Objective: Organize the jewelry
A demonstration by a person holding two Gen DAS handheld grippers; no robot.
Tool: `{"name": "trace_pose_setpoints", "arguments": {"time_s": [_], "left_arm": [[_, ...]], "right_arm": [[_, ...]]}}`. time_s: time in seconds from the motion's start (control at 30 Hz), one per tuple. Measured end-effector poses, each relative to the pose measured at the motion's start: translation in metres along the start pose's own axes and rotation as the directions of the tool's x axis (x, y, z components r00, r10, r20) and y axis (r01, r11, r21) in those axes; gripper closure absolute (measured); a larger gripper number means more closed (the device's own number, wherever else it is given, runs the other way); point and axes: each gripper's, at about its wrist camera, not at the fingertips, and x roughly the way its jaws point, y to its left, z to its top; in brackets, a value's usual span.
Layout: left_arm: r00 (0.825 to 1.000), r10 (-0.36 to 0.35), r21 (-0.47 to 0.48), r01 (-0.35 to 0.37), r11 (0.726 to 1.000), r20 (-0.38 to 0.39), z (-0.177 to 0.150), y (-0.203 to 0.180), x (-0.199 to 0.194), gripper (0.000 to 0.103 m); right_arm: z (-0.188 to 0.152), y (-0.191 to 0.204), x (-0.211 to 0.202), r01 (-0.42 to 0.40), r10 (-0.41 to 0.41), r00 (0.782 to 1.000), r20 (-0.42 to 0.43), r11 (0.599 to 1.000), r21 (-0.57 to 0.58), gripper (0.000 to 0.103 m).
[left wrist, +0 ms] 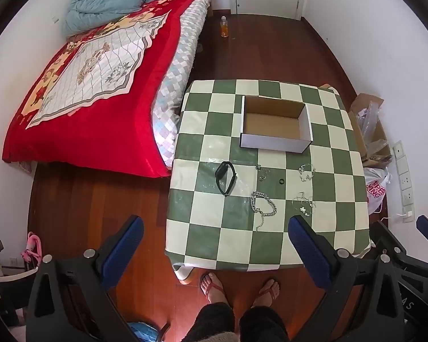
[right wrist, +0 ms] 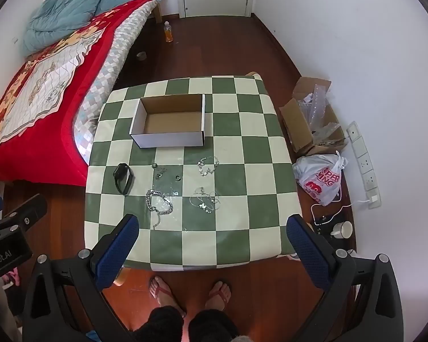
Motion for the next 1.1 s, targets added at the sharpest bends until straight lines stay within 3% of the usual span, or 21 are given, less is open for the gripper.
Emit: {"name": "trace_pose_setpoints", "arguments": {"time_s": [1.1], "left_arm": [[1.000, -0.011, -0.002, 0.011, 1.000, 0.015, 0.006, -0.006, -0.008, 0.000]], "right_arm": [[0.006, -0.001, -0.006, -0.003, 0.003, 1.000, 0.016, 1.000, -0.008, 0.000]]}}
